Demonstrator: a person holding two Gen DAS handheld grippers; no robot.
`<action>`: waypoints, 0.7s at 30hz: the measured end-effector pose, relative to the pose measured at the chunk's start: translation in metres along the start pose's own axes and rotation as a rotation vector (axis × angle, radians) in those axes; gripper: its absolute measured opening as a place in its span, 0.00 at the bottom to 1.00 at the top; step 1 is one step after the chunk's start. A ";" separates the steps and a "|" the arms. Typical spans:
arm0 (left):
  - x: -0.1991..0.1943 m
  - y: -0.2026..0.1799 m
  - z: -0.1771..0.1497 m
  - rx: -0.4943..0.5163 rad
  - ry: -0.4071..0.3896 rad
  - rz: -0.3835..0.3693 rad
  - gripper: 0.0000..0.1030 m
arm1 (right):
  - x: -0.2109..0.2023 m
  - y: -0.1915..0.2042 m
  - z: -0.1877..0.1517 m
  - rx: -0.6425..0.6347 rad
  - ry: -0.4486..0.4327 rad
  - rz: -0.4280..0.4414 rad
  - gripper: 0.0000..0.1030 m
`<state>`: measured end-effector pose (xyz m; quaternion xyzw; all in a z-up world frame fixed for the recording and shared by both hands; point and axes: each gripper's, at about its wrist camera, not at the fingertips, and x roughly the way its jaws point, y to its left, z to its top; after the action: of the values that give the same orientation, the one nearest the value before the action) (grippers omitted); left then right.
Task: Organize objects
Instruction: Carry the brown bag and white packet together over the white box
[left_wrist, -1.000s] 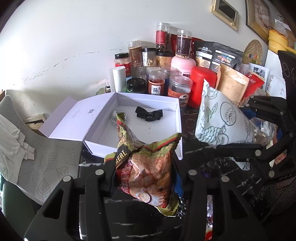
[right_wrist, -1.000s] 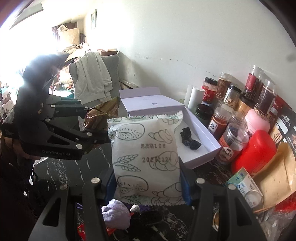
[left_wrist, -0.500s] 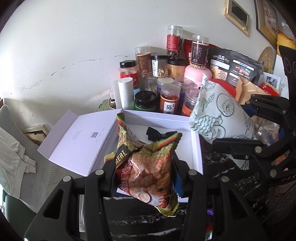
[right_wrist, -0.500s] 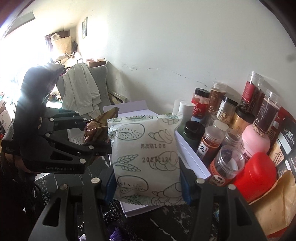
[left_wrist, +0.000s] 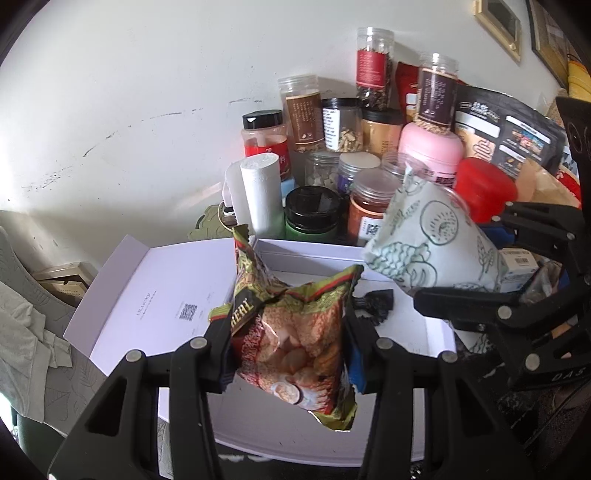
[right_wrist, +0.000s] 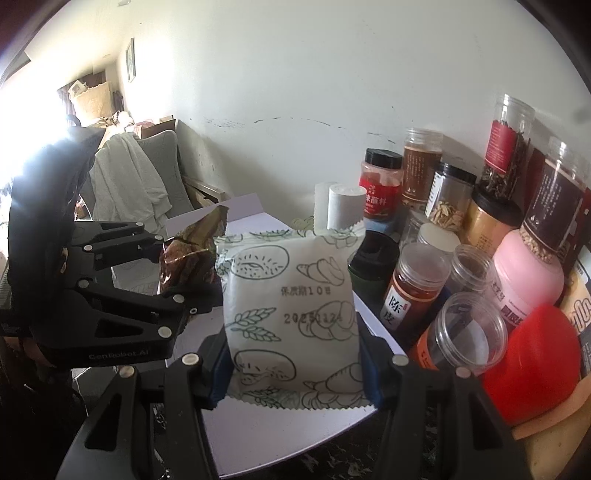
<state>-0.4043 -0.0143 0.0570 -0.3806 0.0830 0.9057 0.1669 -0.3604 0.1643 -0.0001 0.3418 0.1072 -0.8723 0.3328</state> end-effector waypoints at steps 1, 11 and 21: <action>0.006 0.004 0.002 -0.007 -0.001 -0.003 0.43 | 0.005 -0.003 0.001 0.008 0.002 0.002 0.55; 0.062 0.013 -0.005 -0.006 0.095 -0.010 0.43 | 0.053 -0.013 -0.009 0.008 0.048 -0.027 0.55; 0.070 0.007 -0.010 0.045 0.100 0.010 0.43 | 0.085 -0.020 -0.021 0.013 0.131 -0.015 0.55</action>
<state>-0.4458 -0.0064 -0.0004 -0.4210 0.1133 0.8844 0.1664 -0.4084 0.1451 -0.0729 0.3994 0.1258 -0.8512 0.3164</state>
